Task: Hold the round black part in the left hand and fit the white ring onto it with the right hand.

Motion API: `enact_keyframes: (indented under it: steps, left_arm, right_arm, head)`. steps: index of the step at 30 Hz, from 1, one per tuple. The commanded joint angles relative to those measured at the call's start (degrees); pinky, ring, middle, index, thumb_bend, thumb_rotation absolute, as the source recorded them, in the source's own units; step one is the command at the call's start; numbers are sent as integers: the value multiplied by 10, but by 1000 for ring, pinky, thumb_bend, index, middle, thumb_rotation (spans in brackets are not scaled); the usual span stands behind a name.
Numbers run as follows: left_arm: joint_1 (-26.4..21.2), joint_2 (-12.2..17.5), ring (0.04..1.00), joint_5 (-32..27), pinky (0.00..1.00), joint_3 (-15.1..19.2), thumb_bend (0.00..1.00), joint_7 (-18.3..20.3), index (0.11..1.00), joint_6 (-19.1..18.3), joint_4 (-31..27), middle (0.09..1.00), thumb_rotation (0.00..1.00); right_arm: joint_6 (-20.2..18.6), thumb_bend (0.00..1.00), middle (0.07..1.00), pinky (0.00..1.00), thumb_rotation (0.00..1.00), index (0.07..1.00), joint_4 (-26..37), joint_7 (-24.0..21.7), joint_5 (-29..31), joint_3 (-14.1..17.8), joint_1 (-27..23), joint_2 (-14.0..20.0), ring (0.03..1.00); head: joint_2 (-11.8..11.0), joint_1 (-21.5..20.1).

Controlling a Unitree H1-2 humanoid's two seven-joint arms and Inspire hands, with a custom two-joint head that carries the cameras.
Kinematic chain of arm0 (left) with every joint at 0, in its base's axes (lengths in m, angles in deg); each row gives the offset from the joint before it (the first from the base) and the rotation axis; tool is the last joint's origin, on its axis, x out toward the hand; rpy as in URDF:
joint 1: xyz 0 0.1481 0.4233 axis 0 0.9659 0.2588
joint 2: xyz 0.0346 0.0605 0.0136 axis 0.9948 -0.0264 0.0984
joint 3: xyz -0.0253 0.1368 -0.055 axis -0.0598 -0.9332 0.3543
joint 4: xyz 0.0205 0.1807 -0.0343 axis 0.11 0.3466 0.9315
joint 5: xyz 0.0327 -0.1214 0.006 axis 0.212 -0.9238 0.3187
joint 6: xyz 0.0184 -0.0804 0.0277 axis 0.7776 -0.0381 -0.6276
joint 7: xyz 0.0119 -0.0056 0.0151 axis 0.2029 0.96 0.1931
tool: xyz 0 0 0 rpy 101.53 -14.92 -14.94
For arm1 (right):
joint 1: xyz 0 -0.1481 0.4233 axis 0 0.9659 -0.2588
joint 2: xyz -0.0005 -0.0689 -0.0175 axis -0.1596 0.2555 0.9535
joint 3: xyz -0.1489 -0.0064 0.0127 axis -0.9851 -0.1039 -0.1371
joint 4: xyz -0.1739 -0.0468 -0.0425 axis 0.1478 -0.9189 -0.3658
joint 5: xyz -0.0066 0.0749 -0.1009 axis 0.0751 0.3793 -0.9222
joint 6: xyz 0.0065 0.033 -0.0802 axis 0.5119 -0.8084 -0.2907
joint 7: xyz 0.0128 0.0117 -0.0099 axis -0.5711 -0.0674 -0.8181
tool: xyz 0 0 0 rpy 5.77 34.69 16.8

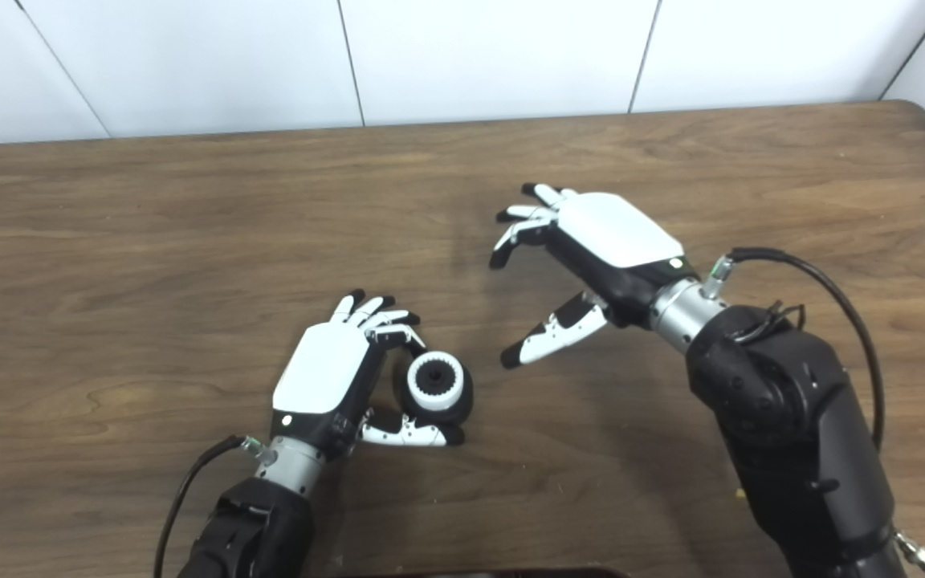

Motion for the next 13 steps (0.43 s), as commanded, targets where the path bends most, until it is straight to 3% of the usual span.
enact_keyframes:
  steps: [1,5,6,7,10,13]
  left_arm:
    - [-6,3,910,6,1000,3,518,-7,493,4,-9,805,62]
    - [-6,4,907,6,1000,5,519,-4,497,1,-11,816,69]
    - [-6,3,913,6,1000,6,677,2,617,-2,-14,830,134]
    - [-6,3,920,5,1000,7,733,7,670,-4,-16,841,172]
    - [-6,3,928,8,1000,8,818,12,755,-6,-21,864,249]
    - [-5,3,933,7,1000,10,843,18,786,-8,-25,876,283]
  right_arm:
    - [-6,867,901,1000,503,680,17,18,11,14,-12,8,1000]
    - [-16,857,905,1000,490,675,18,20,17,22,-8,10,1000]
    - [-16,852,909,1000,500,675,18,20,15,22,-7,10,1000]
    - [-17,851,911,1000,506,675,18,21,15,21,-7,10,1000]
    - [-16,854,909,1000,514,673,16,26,13,22,-3,9,1000]
    - [-17,856,906,1000,521,673,15,29,10,21,-1,9,1000]
  head:
    - [1,0]
    - [-1,0]
    - [-1,0]
    - [-1,-1]
    - [-1,-1]
    - [-1,-1]
